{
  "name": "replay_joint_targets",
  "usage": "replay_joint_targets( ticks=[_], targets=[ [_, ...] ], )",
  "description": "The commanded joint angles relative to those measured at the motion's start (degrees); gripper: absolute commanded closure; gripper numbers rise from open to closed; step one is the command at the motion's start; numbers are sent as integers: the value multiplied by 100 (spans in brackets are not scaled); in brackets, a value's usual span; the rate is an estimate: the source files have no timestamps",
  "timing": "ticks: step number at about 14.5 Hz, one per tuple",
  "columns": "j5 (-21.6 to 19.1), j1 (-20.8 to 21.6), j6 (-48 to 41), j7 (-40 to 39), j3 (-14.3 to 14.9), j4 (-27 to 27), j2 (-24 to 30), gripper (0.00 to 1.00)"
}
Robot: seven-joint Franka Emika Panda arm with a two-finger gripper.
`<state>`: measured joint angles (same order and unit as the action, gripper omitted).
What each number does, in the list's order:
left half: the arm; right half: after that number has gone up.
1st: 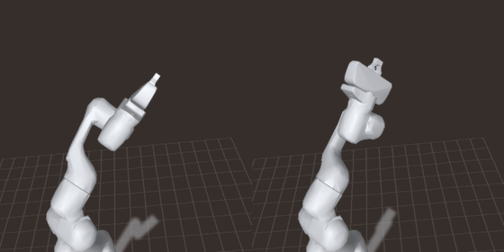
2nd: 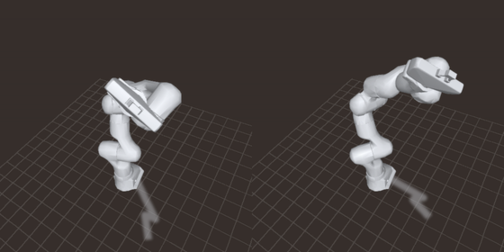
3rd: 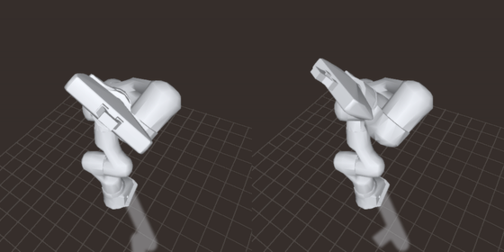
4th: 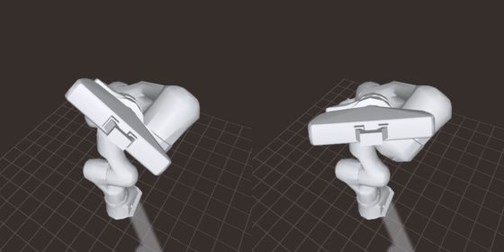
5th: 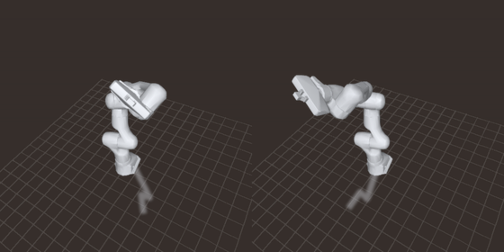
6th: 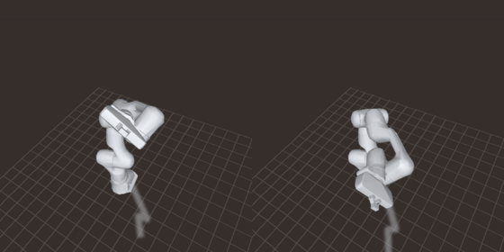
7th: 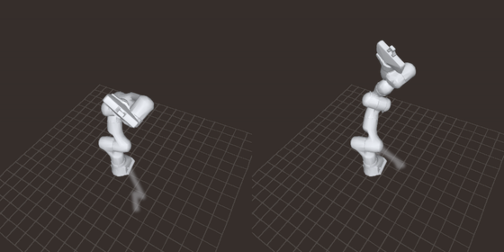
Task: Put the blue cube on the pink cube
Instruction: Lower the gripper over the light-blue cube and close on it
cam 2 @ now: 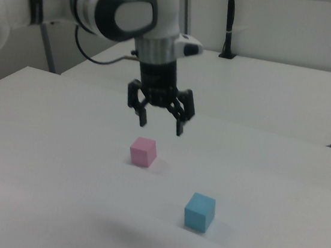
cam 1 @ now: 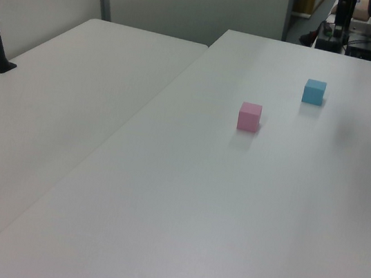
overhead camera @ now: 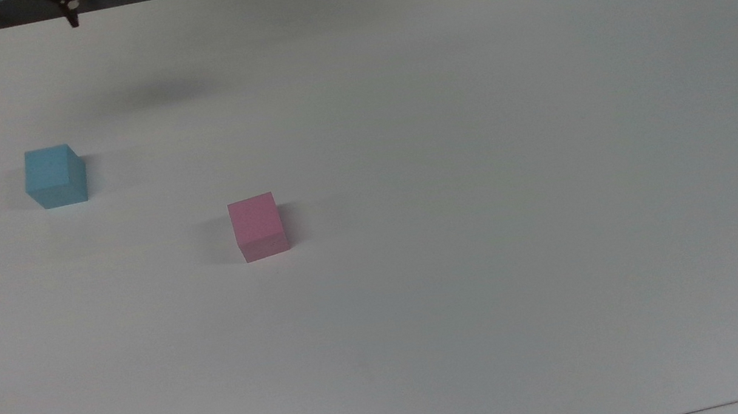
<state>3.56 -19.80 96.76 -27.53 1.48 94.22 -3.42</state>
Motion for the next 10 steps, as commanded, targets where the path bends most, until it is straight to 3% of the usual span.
replay_joint_targets(
  ticks=[1, 3, 10],
  targets=[
    [110, -50, 1359, -95, 413, 930, 18, 0],
    [110, -50, 1617, 36, 573, 958, -420, 0],
    [31, -164, 3111, 537, 564, 958, -1678, 0]
  ],
)
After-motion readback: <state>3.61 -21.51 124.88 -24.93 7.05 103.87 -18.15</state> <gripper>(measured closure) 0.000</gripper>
